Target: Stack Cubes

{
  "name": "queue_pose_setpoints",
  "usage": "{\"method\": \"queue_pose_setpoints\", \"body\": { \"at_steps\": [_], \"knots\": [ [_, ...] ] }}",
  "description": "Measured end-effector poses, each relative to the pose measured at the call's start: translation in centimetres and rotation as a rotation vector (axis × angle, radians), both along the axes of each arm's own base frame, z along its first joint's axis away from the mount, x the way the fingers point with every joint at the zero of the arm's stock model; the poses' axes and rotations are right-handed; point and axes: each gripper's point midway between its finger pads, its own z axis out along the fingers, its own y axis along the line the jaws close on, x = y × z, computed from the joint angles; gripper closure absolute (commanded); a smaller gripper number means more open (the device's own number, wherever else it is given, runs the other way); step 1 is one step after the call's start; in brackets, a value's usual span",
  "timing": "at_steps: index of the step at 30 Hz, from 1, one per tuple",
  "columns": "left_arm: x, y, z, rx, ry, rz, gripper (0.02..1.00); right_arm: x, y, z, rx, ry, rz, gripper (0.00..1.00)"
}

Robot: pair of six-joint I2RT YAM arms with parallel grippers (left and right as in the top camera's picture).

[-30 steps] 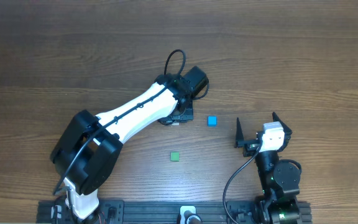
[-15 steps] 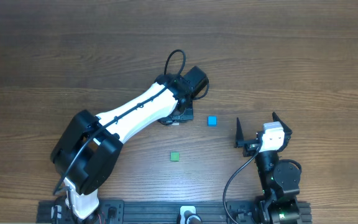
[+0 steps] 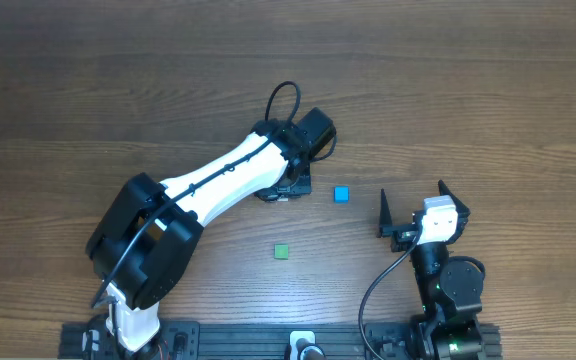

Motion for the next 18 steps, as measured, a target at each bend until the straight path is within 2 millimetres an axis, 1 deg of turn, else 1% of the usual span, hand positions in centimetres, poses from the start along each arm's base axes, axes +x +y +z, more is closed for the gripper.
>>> {"method": "queue_pose_setpoints", "body": {
  "at_steps": [18],
  "knots": [
    [0.31, -0.28, 0.03, -0.011, -0.013, 0.000, 0.910, 0.00, 0.00, 0.00, 0.000, 0.000, 0.000, 0.009]
  ]
}}
